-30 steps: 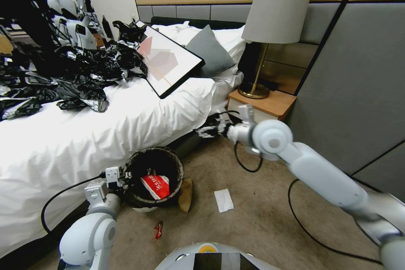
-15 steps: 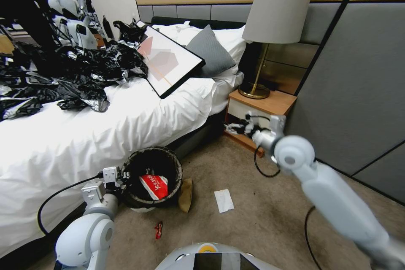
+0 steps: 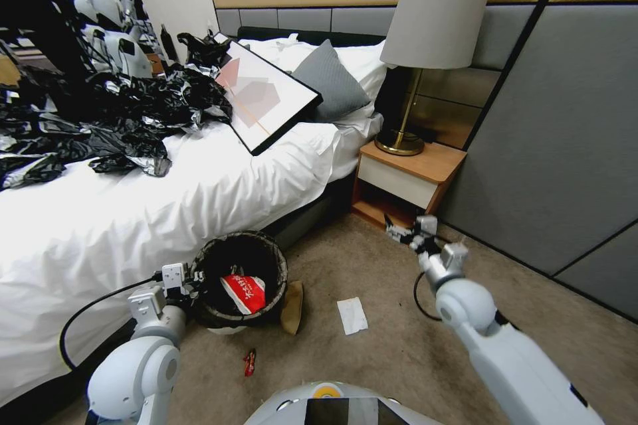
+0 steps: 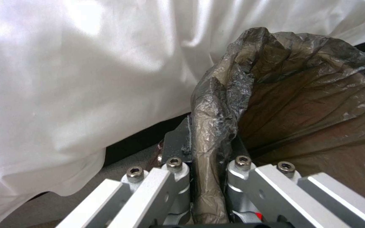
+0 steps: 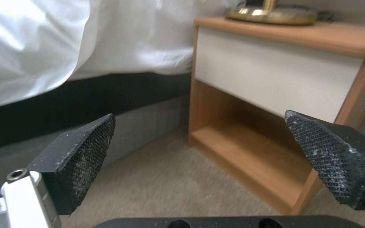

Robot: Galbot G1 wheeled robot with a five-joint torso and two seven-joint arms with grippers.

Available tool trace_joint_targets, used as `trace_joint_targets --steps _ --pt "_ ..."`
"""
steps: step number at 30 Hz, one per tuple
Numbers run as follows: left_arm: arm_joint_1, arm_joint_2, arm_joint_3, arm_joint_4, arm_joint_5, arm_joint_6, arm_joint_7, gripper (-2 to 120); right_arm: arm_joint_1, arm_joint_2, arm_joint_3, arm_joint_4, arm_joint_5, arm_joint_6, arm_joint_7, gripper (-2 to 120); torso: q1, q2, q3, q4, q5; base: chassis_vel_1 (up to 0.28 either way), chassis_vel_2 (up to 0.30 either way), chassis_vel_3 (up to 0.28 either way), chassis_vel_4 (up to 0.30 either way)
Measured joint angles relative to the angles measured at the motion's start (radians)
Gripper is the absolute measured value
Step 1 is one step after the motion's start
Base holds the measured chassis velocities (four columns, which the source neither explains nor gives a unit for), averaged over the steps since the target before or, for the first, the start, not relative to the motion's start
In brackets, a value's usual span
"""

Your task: Pick up the trash bin, then pick up the garbage from the floor and place it into the trash bin.

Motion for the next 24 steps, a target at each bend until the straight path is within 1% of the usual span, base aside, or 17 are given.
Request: trace_joint_targets --steps 3,5,6,7,8,10,11,13,14,15,17,18,20,21,22,23,24 --pt "0.000 -0.001 -0.001 0.003 0.000 0.000 0.000 4 -0.010 0.004 -0.010 -0.005 -0.006 0.006 -0.002 100 0.000 0.000 0.000 0.0001 0.0004 0.000 0.000 0.000 0.000" --pt "0.004 0.000 -0.002 0.003 0.001 0.000 0.000 4 -0.006 -0.007 -0.053 -0.005 0.011 -0.054 0.014 100 0.000 0.000 0.000 0.0000 0.0005 0.000 0.000 0.000 0.000" --pt "0.006 0.002 -0.004 0.003 0.001 0.000 0.000 4 0.017 -0.027 -0.096 -0.002 0.061 -0.130 0.048 100 0.000 0.000 0.000 0.0000 0.0002 0.000 0.000 0.000 0.000" --pt "0.006 0.002 -0.004 0.003 0.001 0.000 0.000 4 0.017 -0.027 -0.096 -0.002 0.061 -0.130 0.048 100 0.000 0.000 0.000 0.0000 0.0002 0.000 0.000 0.000 0.000" --pt "0.007 0.002 -0.005 0.003 0.001 0.000 0.000 4 0.024 -0.032 -0.108 -0.001 0.079 -0.154 0.058 100 0.000 0.000 0.000 0.0001 0.0003 0.000 0.000 0.000 0.000" --pt "0.008 0.003 -0.007 0.000 0.001 0.000 0.000 4 0.077 -0.061 -0.182 -0.002 0.187 -0.252 0.109 100 0.000 0.000 0.000 -0.0003 0.0006 0.000 0.000 0.000 0.000" --pt "0.008 0.003 -0.007 0.000 0.001 0.000 0.000 4 0.077 -0.061 -0.182 -0.002 0.187 -0.252 0.109 100 0.000 0.000 0.000 -0.0003 0.0006 0.000 0.000 0.000 0.000" --pt "0.010 0.003 -0.008 -0.003 0.002 0.000 0.001 4 0.131 -0.077 -0.232 -0.013 0.242 -0.294 0.136 100 0.000 0.000 0.000 0.0000 0.0003 0.000 0.000 0.000 0.000" --pt "0.010 0.003 -0.008 -0.003 0.002 0.000 0.001 4 0.131 -0.077 -0.232 -0.013 0.242 -0.294 0.136 100 0.000 0.000 0.000 0.0000 0.0003 0.000 0.000 0.000 0.000" --pt "0.013 0.003 -0.008 -0.006 0.002 0.000 0.001 4 0.171 -0.087 -0.272 -0.023 0.286 -0.326 0.153 100 0.000 0.000 0.000 0.0002 0.0002 0.000 0.000 0.000 0.000" --pt "0.019 0.004 -0.013 -0.012 0.002 0.000 0.001 4 0.284 -0.098 -0.365 -0.051 0.421 -0.428 0.212 100 0.000 0.000 0.000 0.0003 0.0004 0.000 0.000 0.000 0.000" --pt "0.019 0.004 -0.013 -0.012 0.002 0.000 0.001 4 0.284 -0.098 -0.365 -0.051 0.421 -0.428 0.212 100 0.000 0.000 0.000 0.0003 0.0004 0.000 0.000 0.000 0.000" --pt "0.024 0.007 -0.020 -0.019 0.002 0.000 0.001 4 0.390 -0.092 -0.440 -0.109 0.569 -0.514 0.248 100 0.000 0.000 0.000 0.0002 0.0006 0.000 0.000 0.000 0.000" --pt "0.026 0.008 -0.021 -0.021 0.002 0.000 0.001 4 0.432 -0.090 -0.473 -0.142 0.607 -0.520 0.252 100 0.000 0.000 0.000 0.0000 0.0006 0.000 0.000 0.000 0.000" --pt "0.026 0.008 -0.021 -0.021 0.002 0.000 0.001 4 0.432 -0.090 -0.473 -0.142 0.607 -0.520 0.252 100 0.000 0.000 0.000 0.0000 0.0006 0.000 0.000 0.000 0.000" --pt "0.028 0.009 -0.022 -0.022 0.002 0.000 0.001 4 0.487 -0.089 -0.518 -0.184 0.650 -0.520 0.251 100 0.000 0.000 0.000 0.0000 0.0003 0.000 0.000 0.000 0.000" --pt "0.028 0.009 -0.022 -0.022 0.002 0.000 0.001 4 0.487 -0.089 -0.518 -0.184 0.650 -0.520 0.251 100 0.000 0.000 0.000 0.0000 0.0003 0.000 0.000 0.000 0.000"
